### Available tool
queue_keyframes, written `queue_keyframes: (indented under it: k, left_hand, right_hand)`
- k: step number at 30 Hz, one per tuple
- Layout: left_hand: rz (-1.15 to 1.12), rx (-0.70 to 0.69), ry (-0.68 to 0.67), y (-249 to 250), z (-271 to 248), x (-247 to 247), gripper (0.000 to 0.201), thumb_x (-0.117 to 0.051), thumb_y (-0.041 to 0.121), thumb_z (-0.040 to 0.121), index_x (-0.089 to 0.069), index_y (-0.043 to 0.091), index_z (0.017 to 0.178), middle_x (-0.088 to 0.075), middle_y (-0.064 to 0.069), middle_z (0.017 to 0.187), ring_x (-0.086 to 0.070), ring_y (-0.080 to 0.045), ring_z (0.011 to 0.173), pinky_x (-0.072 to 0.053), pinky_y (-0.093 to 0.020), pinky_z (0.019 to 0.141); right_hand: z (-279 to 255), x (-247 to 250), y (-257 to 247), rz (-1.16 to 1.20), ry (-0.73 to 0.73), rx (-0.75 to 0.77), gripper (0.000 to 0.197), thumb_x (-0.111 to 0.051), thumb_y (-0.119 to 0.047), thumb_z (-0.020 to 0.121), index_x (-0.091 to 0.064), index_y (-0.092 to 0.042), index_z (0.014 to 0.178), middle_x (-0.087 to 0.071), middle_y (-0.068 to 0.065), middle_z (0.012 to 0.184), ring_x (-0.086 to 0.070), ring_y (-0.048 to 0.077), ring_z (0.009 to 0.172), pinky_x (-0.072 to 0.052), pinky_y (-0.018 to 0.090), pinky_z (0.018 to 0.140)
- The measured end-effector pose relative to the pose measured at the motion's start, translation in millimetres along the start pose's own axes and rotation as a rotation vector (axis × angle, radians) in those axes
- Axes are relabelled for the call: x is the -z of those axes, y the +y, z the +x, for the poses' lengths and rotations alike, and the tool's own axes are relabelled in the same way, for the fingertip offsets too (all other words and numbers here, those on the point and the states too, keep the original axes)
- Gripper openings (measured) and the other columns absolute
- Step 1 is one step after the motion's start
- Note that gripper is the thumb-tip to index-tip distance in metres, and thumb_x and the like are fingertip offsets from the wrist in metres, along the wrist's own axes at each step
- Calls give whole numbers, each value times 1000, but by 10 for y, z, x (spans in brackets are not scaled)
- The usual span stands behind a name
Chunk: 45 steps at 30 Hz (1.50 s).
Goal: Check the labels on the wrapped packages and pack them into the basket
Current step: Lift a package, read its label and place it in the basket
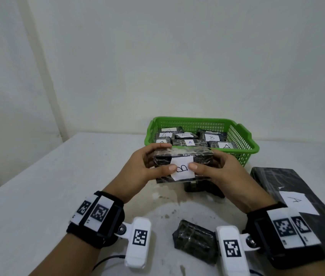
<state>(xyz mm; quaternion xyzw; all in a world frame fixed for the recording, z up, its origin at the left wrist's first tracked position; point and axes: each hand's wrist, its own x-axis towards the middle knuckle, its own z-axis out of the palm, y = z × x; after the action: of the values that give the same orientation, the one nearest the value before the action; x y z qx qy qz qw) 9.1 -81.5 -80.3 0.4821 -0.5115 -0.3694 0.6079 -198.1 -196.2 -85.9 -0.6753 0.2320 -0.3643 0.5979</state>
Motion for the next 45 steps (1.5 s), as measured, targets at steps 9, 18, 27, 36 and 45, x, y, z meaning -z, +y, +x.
queue_keyframes:
  k: [9,18,27,36,45]
  left_hand:
    - [88,-140,-103,9,-28,-25,74,-81,-13,71,-52,13,134,-56,-1,142,-50,-18,136,-55,-37,98]
    - [3,34,0,-13,15,-38,51,-79,28,83,-64,10,128,-72,-10,121,-68,-28,115,-48,-53,106]
    - [9,9,-34,-18,12,-9,66,-82,34,71,-63,12,131,-70,-9,127,-65,-28,121,-45,-52,108]
    - [110,-69,-34,21,-3,8,62,-82,10,74,-61,15,132,-70,-4,127,-65,-19,121,-56,-29,93]
    - [137,-137,-72,12,-28,-47,72,-82,-9,70,-56,15,133,-60,0,137,-56,-15,130,-59,-40,90]
  right_hand:
    - [-47,-31,-107,217,-40,-135,64,-83,-37,74,-69,-3,126,-76,15,123,-73,30,114,-57,47,101]
    - [18,10,3,119,-9,-32,88,-101,-48,53,-71,-12,127,-76,7,126,-69,26,123,-47,52,113]
    - [-4,9,-28,103,-35,-66,84,-101,-32,61,-65,-9,133,-74,8,128,-69,26,123,-51,51,110]
    - [16,78,6,62,24,-7,104,-105,-45,41,-61,-35,135,-61,-3,146,-53,13,141,-44,47,118]
    - [1,43,-51,166,6,-158,102,-100,-38,57,-51,-7,140,-71,12,131,-75,27,110,-62,46,90]
